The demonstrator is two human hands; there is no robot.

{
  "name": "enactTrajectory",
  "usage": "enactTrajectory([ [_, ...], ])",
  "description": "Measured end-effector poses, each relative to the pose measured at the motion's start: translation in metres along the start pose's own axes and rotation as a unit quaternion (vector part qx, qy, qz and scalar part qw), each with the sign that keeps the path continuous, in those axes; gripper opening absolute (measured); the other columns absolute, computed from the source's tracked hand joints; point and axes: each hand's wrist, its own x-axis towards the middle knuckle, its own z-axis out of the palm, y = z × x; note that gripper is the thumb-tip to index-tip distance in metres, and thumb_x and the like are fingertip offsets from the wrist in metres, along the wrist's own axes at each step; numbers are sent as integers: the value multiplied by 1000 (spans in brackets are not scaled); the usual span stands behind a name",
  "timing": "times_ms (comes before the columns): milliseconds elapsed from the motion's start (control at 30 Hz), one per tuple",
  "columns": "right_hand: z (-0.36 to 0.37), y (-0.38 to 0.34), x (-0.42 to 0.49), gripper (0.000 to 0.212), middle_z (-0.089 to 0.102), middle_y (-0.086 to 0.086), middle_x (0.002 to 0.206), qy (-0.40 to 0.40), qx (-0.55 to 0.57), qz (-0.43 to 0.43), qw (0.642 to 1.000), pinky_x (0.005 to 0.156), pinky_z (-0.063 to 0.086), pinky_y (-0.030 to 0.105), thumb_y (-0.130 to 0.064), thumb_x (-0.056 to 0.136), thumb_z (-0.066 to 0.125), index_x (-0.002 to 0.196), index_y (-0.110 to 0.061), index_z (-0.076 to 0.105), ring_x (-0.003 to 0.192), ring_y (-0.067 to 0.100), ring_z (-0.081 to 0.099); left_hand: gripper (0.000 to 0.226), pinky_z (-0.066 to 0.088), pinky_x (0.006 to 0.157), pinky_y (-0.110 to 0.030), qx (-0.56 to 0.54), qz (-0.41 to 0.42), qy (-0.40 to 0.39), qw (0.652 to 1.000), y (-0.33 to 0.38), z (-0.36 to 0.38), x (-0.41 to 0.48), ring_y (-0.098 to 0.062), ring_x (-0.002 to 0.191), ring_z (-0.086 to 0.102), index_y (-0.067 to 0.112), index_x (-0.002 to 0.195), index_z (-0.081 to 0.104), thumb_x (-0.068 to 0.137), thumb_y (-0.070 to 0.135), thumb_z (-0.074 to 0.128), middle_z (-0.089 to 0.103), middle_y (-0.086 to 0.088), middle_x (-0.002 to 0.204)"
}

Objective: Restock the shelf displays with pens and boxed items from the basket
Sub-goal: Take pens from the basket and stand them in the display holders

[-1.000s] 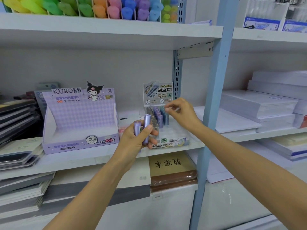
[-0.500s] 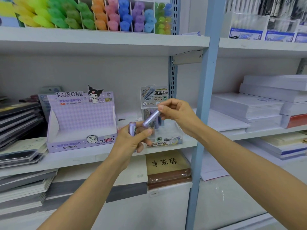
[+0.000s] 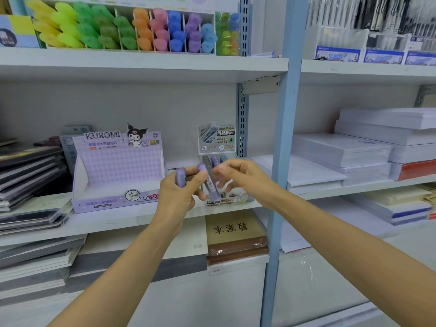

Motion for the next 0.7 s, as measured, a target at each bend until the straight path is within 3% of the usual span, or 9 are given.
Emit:
enactTrajectory([
  [67,0,-6,4,27,71,2,95,30,4,-23,999,71,53,26,-27,99,53,114,-12,68,81,12,64,11,32,38,-16,37,7,-9,999,0,-1,-1,-11,49,54,18,94,71,84,24,73,71,2,68],
  [167,-1,-13,8,22,72,-5,94,-20,-33,-25,999,72,51,22,-26,96,58,113,-20,71,84,8,63,14,35,39,-15,73,17,-33,997,0,-1,-1,-11,49,54,16,95,72,84,24,74,74,0,75],
  [300,0,-13,11,12,71,1,92,-34,-27,-31,999,72,52,22,-17,93,63,102,-15,72,81,9,64,15,33,39,-16,73,9,-37,997,-1,0,-1,-11,49,55,18,94,71,82,26,75,73,-1,73],
  [367,-1,-11,13,8,70,9,92,0,13,-34,999,71,54,26,-13,91,64,98,-10,68,78,13,64,17,32,39,-17,71,-1,-32,997,-2,-1,0,-12,52,57,19,97,68,84,29,73,72,1,73],
  [467,-10,-7,20,5,72,7,84,96,33,-34,994,67,54,25,-11,88,67,92,-9,64,70,14,66,15,31,41,-19,42,-43,-14,998,-4,-4,5,-12,54,58,15,100,63,92,28,63,70,1,82],
  [600,-23,6,35,16,69,7,82,221,-17,-25,975,64,52,18,-11,86,71,97,-2,65,67,8,65,25,39,44,-22,-6,-99,-25,995,-6,-9,9,-12,54,55,9,97,63,101,19,40,64,-3,74],
  [700,-23,21,45,21,69,5,79,253,-76,-17,964,64,55,20,-11,86,72,104,-2,68,69,13,66,28,45,50,-23,11,-94,-60,994,-9,-13,7,-13,58,59,8,105,60,105,22,37,67,-4,72],
])
